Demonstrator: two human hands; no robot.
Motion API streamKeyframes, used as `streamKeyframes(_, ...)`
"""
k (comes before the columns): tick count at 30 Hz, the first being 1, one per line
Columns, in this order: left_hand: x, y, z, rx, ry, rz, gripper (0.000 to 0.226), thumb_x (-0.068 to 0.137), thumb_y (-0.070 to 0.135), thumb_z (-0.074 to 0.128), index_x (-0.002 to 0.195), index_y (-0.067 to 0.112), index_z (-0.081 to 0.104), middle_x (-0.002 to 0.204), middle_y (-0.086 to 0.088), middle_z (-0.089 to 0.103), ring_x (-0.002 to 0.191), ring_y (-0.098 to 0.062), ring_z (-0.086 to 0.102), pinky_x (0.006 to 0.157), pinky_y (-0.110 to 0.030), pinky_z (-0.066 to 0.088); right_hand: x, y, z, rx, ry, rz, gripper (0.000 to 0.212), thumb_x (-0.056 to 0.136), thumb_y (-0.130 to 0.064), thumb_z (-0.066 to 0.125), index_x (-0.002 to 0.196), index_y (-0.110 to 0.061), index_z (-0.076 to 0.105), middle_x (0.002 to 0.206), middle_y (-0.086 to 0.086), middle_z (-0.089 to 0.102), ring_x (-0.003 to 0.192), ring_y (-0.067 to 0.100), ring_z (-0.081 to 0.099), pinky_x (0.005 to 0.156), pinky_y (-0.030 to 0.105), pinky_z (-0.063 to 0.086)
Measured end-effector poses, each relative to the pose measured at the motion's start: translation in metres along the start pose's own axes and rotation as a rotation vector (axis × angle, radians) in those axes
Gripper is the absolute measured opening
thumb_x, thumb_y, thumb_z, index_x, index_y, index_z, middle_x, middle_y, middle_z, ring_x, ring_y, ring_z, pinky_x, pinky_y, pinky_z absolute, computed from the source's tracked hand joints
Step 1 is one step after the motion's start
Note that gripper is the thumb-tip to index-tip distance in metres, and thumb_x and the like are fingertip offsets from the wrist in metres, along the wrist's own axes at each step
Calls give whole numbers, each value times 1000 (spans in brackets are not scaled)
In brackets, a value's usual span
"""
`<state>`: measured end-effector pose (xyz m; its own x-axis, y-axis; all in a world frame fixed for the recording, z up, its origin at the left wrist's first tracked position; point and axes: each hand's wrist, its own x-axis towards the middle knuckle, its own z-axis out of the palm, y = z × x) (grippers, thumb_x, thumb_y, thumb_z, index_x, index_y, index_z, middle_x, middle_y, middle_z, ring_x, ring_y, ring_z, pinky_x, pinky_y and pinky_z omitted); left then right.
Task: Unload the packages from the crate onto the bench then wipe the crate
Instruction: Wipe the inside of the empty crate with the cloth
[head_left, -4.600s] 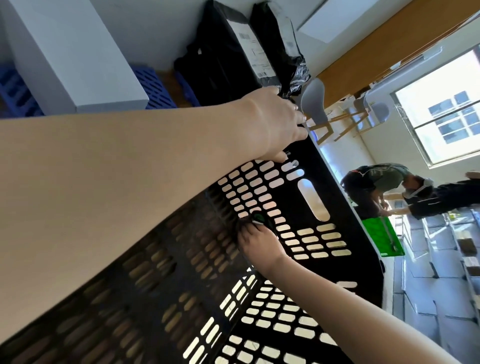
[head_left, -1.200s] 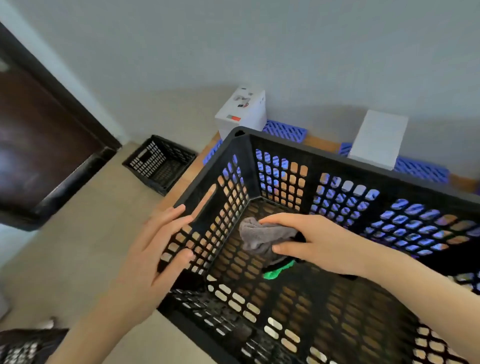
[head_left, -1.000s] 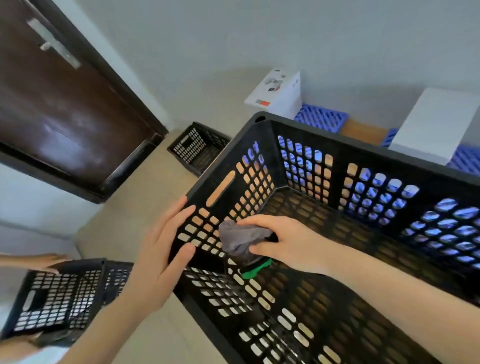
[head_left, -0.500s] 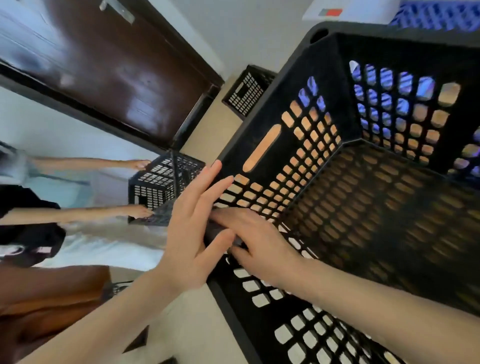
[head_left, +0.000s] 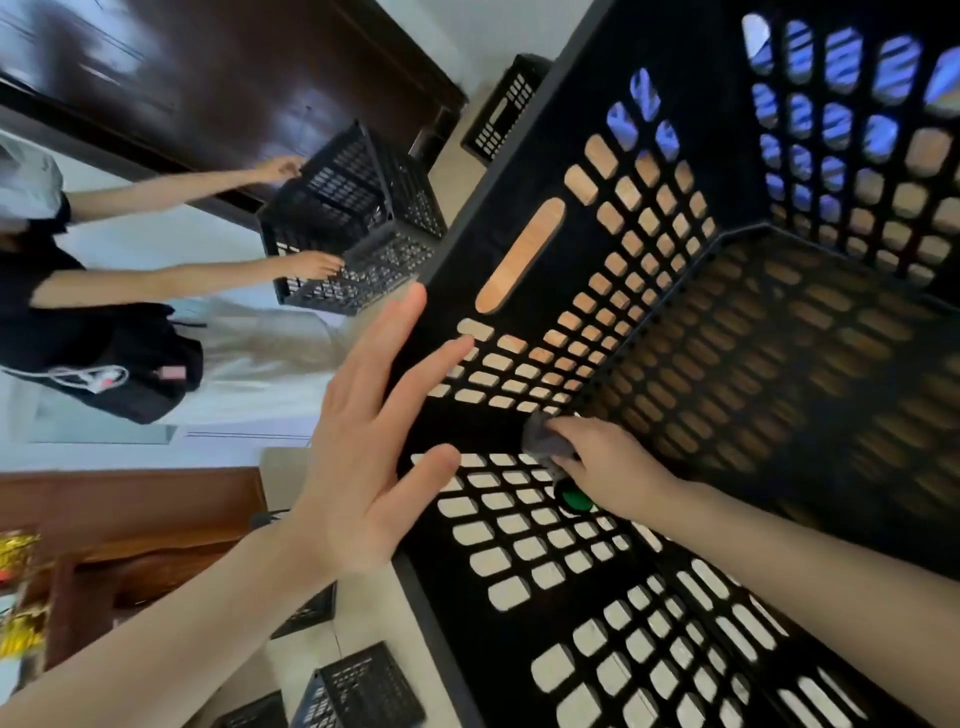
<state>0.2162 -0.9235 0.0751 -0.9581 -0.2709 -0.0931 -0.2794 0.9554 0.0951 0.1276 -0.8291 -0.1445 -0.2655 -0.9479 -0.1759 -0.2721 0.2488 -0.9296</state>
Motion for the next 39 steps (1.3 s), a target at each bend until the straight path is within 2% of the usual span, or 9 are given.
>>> streamKeyframes(6, -1, 3, -1, -5, -6, -4, 60, 89, 35, 43, 143, 9, 42, 161, -14, 16, 150, -29, 15, 117, -50, 22, -28, -69, -8, 301, 163, -315, 48, 90, -12, 61, 135, -22, 51, 134, -6, 55, 125, 5, 45, 107, 18, 32)
streamKeyframes(10, 0, 3, 0, -34, -8, -24, 61, 89, 33, 43, 145, 7, 39, 161, -15, 16, 150, -30, 14, 116, -57, 22, -19, -82, -3, 342, 193, -497, 54, 87, -1, 58, 137, -19, 50, 139, -5, 52, 132, 6, 40, 112, 24, 29)
streamKeyframes(14, 0, 4, 1, -37, -4, -34, 60, 90, 35, 42, 144, 7, 41, 161, -13, 17, 150, -29, 14, 117, -55, 22, -16, -20, 19, 158, 172, -284, 61, 84, 7, 56, 140, -15, 46, 142, 2, 49, 131, 17, 42, 112, 37, 33)
streamKeyframes(17, -1, 4, 1, -30, -11, -42, 60, 91, 39, 40, 144, 10, 42, 162, -11, 16, 150, -29, 13, 116, -56, 22, -14, 6, 17, 94, 60, -4, 46, 93, -4, 51, 137, -13, 48, 134, 6, 54, 125, 18, 47, 106, 26, 34)
streamKeyframes(21, -1, 2, 1, -9, -17, -41, 60, 92, 41, 39, 144, 13, 42, 162, -10, 15, 151, -29, 12, 117, -55, 21, -3, -17, 4, 127, 53, 42, 38, 94, -12, 53, 132, -17, 52, 121, 2, 61, 113, 18, 57, 97, 33, 46)
streamKeyframes(25, 0, 0, 1, -35, -6, -19, 60, 90, 35, 39, 145, 11, 39, 162, -12, 16, 150, -28, 14, 117, -48, 21, -24, -74, -11, 343, 109, -226, 48, 91, -6, 56, 137, -20, 50, 133, -3, 56, 124, 12, 49, 106, 29, 39)
streamKeyframes(31, 0, 1, 2, -66, 2, -13, 62, 96, 45, 34, 147, 8, 36, 162, -12, 16, 150, -31, 13, 116, -56, 20, -20, -107, -9, 440, 218, -559, 48, 85, 0, 45, 131, -7, 53, 134, 5, 55, 131, 15, 43, 112, 31, 32)
streamKeyframes(35, 0, -1, 3, -74, 10, -29, 63, 89, 35, 39, 146, 8, 37, 162, -13, 17, 150, -30, 14, 116, -56, 21, -13, -51, 10, 252, 177, -397, 63, 82, 9, 58, 140, -13, 46, 141, 2, 50, 133, 16, 42, 112, 40, 34)
streamKeyframes(39, -1, -2, 3, -64, -1, -43, 64, 95, 50, 33, 146, 11, 38, 162, -10, 15, 151, -28, 12, 116, -56, 21, -12, 1, 13, 172, 25, 38, 51, 93, -5, 54, 141, -18, 44, 132, 2, 56, 122, 15, 53, 103, 31, 44)
